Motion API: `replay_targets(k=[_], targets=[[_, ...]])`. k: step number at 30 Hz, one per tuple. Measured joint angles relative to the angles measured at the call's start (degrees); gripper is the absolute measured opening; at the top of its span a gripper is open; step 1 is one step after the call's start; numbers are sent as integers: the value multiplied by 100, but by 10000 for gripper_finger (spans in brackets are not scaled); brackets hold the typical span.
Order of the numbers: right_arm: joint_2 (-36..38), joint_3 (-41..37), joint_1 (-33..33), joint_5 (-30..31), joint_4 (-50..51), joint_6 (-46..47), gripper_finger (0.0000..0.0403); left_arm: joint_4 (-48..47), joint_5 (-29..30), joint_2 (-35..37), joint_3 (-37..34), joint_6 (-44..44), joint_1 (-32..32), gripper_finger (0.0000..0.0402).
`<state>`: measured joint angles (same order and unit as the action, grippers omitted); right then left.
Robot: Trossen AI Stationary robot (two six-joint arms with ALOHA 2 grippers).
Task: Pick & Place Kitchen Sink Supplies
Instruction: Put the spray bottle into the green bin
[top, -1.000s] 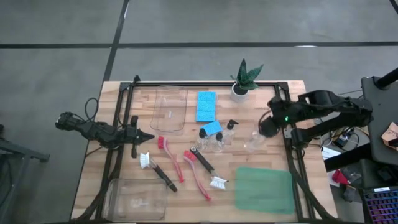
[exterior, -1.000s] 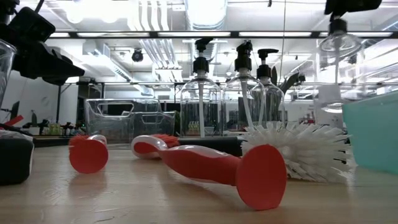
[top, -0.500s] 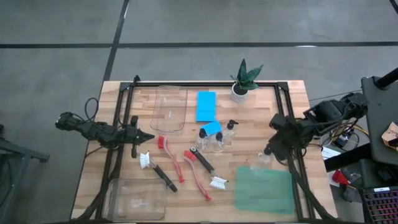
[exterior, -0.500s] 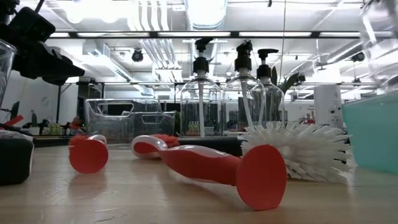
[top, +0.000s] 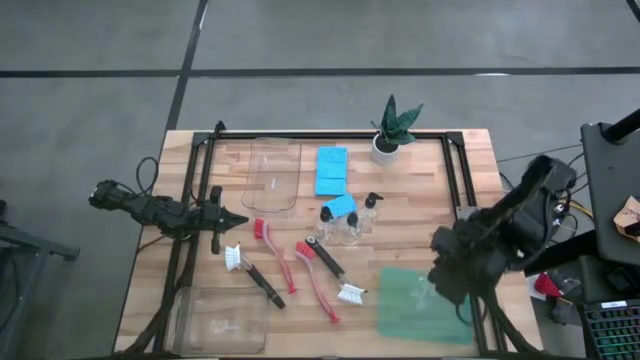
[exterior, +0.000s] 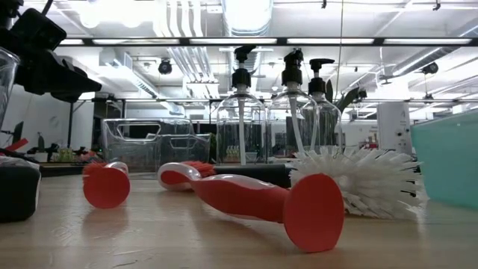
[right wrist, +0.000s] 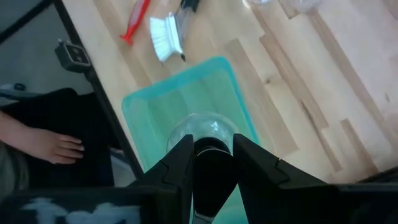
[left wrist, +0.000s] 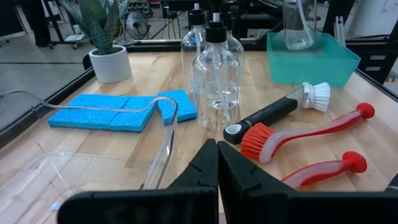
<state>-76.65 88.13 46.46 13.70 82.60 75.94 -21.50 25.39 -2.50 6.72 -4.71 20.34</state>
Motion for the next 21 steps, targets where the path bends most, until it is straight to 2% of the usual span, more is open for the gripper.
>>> replay_targets(k=[12, 21], targets=[[-1074, 28, 783, 33, -32, 773, 90, 0, 0, 0, 0, 0, 1, 0], [-1546, 481, 1371, 873, -5, 1193, 90, 0, 0, 0, 0, 0, 2, 0]])
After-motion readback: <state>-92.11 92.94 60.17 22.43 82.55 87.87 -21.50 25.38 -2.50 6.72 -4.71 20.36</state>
